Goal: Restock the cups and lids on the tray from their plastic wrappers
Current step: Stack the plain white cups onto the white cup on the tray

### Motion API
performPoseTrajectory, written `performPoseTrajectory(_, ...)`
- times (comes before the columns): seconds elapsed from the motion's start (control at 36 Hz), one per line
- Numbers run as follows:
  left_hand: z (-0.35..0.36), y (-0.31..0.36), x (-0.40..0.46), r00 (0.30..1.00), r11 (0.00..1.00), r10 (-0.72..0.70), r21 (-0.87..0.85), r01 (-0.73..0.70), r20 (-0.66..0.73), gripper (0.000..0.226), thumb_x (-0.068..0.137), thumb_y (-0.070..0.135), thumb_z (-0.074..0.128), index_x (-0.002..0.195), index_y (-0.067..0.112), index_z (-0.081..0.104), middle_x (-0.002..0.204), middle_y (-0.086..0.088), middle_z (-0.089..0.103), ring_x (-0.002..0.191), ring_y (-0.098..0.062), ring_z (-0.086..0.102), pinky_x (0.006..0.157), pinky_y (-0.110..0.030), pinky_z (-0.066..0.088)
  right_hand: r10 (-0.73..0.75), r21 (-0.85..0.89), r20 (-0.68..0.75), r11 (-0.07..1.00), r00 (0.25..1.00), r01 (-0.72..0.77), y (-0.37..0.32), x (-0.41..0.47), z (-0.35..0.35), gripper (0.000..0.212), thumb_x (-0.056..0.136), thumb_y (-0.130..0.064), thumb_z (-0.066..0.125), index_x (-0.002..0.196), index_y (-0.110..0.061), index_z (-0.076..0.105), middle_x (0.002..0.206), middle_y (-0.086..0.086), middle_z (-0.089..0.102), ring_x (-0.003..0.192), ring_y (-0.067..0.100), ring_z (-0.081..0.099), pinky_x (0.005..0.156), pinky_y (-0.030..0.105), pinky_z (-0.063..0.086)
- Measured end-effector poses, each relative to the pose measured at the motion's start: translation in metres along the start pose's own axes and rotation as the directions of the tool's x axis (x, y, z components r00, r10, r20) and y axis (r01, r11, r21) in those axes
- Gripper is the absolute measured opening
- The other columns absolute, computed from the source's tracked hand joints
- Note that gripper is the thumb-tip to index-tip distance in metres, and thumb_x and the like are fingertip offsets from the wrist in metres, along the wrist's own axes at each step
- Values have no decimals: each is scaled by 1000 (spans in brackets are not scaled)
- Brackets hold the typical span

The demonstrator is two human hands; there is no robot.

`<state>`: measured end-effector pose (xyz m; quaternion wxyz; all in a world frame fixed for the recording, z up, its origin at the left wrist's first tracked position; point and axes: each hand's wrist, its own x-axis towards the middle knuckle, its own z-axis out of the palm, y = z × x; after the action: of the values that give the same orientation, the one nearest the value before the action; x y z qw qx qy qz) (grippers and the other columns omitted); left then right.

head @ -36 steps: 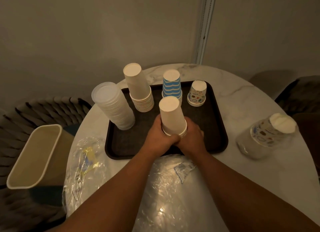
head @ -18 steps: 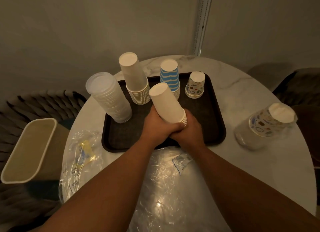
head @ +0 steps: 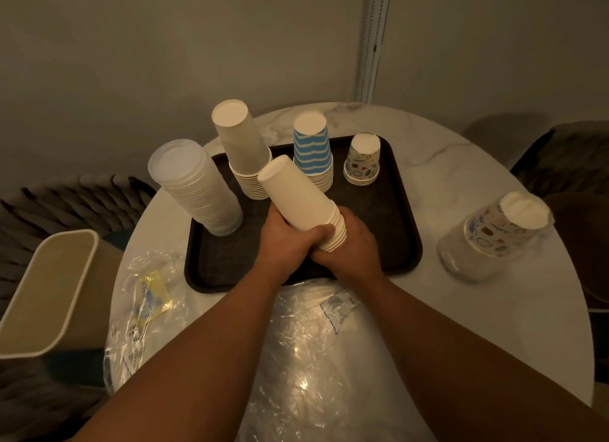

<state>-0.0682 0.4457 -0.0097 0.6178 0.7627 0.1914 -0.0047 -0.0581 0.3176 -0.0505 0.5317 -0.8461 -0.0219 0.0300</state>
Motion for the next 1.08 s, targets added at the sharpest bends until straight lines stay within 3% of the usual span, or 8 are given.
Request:
performPoseTrajectory(0.17, -3, 5, 3, 998, 998, 47, 33, -46, -46, 84, 62, 24, 91, 129, 28, 42, 124, 5, 58, 114, -14, 57, 99, -41, 50, 8, 9, 8, 1000, 1000, -8, 1, -1, -1, 59, 60, -34, 88, 110, -29, 58, 101, -9, 68, 90, 6, 64, 77, 31, 55)
performPoseTrajectory(0.28, -6, 20, 3, 984, 990, 135, 65, -128, -115, 81, 63, 26, 91, 124, 32, 39, 121, 10, 57, 113, -12, 57, 97, -35, 50, 10, 9, 12, 1000, 1000, -10, -4, -1, -4, 63, 59, -39, 91, 111, -26, 57, 97, -14, 65, 82, -7, 60, 67, 7, 45)
performPoseTrajectory(0.33, -8, 29, 2, 972, 980, 186, 94, -174, -142, 81, 63, 26, 91, 124, 32, 38, 118, 12, 56, 111, -9, 57, 96, -32, 51, 9, 6, 3, 1000, 1000, -9, -4, -1, -6, 67, 59, -37, 92, 114, -25, 57, 97, -15, 63, 80, -8, 58, 66, 4, 43)
performPoseTrajectory(0.47, -21, 53, -1, 922, 956, 286, 139, -257, -263, 85, 59, 32, 92, 128, 28, 42, 120, 11, 59, 111, -11, 60, 93, -32, 53, 52, -1, 1, 999, 999, -52, -3, -1, -3, 80, 55, -42, 93, 123, -28, 52, 112, -11, 61, 99, 8, 59, 80, 23, 47)
performPoseTrajectory(0.61, -35, 96, 9, 809, 925, 381, 176, -337, -448, 80, 60, 35, 91, 122, 23, 43, 109, 14, 57, 96, 0, 56, 79, -8, 44, 74, -17, 8, 997, 997, -74, -7, 0, -3, 87, 56, -37, 93, 129, -22, 49, 122, -4, 59, 102, 6, 51, 88, 24, 43)
performPoseTrajectory(0.78, -44, 134, 46, 675, 907, 415, 221, -358, -610, 83, 64, 32, 86, 131, 11, 43, 120, -1, 57, 103, -15, 57, 84, -22, 45, 91, -21, 29, 996, 995, -91, -10, 0, -2, 91, 61, -36, 91, 136, -21, 44, 134, 1, 56, 120, 20, 54, 99, 33, 45)
performPoseTrajectory(0.94, -36, 128, 73, 693, 935, 355, 245, -257, -627, 93, 70, 26, 82, 145, 8, 30, 138, -12, 45, 122, -27, 48, 103, -35, 42, 98, -2, 23, 995, 995, -98, -8, 1, -1, 92, 59, -38, 92, 135, -23, 44, 132, -1, 56, 113, 13, 53, 95, 31, 45)
performPoseTrajectory(1.08, -28, 121, 82, 740, 962, 271, 200, -186, -615, 91, 75, 24, 81, 147, 10, 27, 141, -10, 42, 125, -25, 45, 99, -26, 36, 102, -1, 26, 995, 994, -102, -6, 1, 0, 92, 59, -41, 92, 136, -26, 43, 132, -2, 56, 116, 15, 54, 97, 35, 48)
